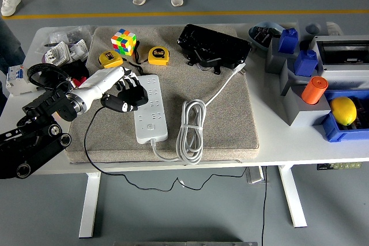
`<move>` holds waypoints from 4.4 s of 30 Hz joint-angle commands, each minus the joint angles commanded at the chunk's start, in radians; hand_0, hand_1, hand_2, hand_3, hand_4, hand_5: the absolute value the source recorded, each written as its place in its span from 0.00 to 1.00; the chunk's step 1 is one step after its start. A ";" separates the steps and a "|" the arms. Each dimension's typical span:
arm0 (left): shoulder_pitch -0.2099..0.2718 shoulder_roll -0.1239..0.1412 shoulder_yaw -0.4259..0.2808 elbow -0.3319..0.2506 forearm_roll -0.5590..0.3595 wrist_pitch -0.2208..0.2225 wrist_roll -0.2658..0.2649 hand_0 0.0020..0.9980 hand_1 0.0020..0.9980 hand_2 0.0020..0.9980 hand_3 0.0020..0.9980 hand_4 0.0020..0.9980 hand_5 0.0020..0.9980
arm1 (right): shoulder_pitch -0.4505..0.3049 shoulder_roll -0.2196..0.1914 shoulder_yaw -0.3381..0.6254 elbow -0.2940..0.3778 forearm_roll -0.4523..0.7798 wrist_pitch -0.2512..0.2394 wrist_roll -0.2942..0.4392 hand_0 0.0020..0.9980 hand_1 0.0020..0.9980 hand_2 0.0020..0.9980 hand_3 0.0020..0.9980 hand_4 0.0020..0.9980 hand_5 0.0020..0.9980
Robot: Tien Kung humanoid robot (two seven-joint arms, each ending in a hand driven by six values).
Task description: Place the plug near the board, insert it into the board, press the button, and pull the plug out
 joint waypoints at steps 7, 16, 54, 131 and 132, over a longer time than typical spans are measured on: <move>-0.014 -0.010 0.024 0.027 0.021 -0.004 0.005 0.41 0.41 0.45 0.54 0.90 0.00 | -0.001 0.000 0.001 -0.001 0.000 0.000 0.000 0.72 0.72 0.74 0.65 1.00 0.63; -0.025 -0.005 0.039 0.042 0.039 -0.011 -0.002 0.41 0.41 0.45 0.54 0.90 0.00 | 0.001 0.001 0.002 0.000 -0.001 0.000 0.000 0.72 0.72 0.74 0.65 1.00 0.63; -0.077 0.001 0.094 0.079 0.042 -0.045 -0.004 0.49 0.49 0.53 0.57 0.91 0.00 | 0.003 0.000 0.008 0.004 -0.006 0.000 0.000 0.72 0.72 0.74 0.65 1.00 0.63; 0.311 0.090 -0.194 -0.158 -0.096 0.140 -0.108 0.75 0.76 0.75 0.75 0.98 0.81 | -0.002 0.003 0.017 0.005 -0.014 -0.003 0.015 0.71 0.72 0.73 0.64 1.00 0.62; 0.313 0.087 -0.196 -0.153 -0.094 0.142 -0.110 0.75 0.76 0.75 0.75 0.98 0.81 | -0.003 0.003 0.016 0.005 -0.014 -0.003 0.015 0.71 0.72 0.73 0.64 1.00 0.62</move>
